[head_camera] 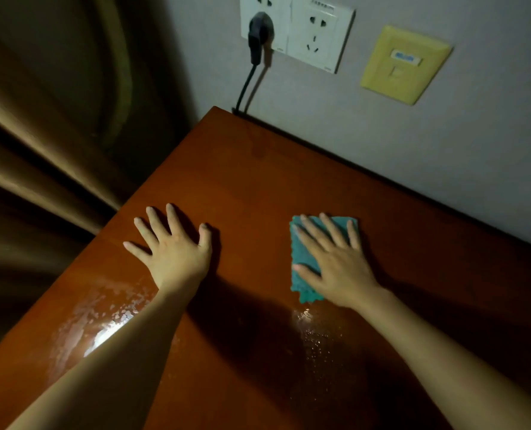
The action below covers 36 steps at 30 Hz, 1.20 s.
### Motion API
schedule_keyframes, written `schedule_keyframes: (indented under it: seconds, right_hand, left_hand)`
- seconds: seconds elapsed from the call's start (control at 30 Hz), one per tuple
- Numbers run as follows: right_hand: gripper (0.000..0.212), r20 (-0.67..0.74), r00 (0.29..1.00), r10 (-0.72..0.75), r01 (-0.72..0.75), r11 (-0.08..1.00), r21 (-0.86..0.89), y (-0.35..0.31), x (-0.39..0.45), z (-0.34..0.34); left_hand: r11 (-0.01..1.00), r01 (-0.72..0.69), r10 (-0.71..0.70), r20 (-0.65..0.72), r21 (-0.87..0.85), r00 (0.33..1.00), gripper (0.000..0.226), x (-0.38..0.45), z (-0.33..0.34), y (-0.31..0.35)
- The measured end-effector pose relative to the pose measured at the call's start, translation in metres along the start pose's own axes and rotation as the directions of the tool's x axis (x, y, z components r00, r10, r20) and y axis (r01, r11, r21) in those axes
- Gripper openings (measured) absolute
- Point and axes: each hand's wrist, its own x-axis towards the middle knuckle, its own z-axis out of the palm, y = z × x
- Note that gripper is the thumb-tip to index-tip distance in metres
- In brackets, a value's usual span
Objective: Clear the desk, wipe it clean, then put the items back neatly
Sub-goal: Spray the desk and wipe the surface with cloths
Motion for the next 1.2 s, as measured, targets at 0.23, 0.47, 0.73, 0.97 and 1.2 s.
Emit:
schedule_keyframes:
  seconds: [0.23,0.47,0.73,0.97,1.2]
  right_hand:
    - [0.067,-0.018,0.873,0.487,-0.483,0.869,0.109,0.021,0.036,-0.013]
    - [0.068,-0.003,0.998,0.067,-0.067,0.997,0.039,-0.077,-0.002,0.002]
    - [0.076,0.004,0.929,0.370,-0.370,0.929,0.022,-0.003,-0.059,0.015]
    - [0.069,-0.017,0.884,0.467,-0.461,0.879,0.118,-0.073,0.000,0.002]
    - [0.072,0.008,1.000,0.007,-0.007,1.000,-0.004,-0.099,-0.105,0.034]
  left_hand:
    - [0.978,-0.207,0.207,0.028,0.029,0.978,0.071,-0.025,0.003,-0.007]
    - [0.958,-0.285,0.284,0.043,0.028,0.958,0.074,-0.054,0.004,-0.020]
    - [0.941,-0.339,0.339,0.028,0.016,0.941,0.075,-0.079,0.003,-0.037]
    - [0.938,-0.348,0.348,0.007,-0.002,0.938,0.069,-0.079,0.005,-0.040]
    - [0.913,-0.408,0.406,0.050,0.018,0.912,0.073,-0.122,-0.001,-0.077]
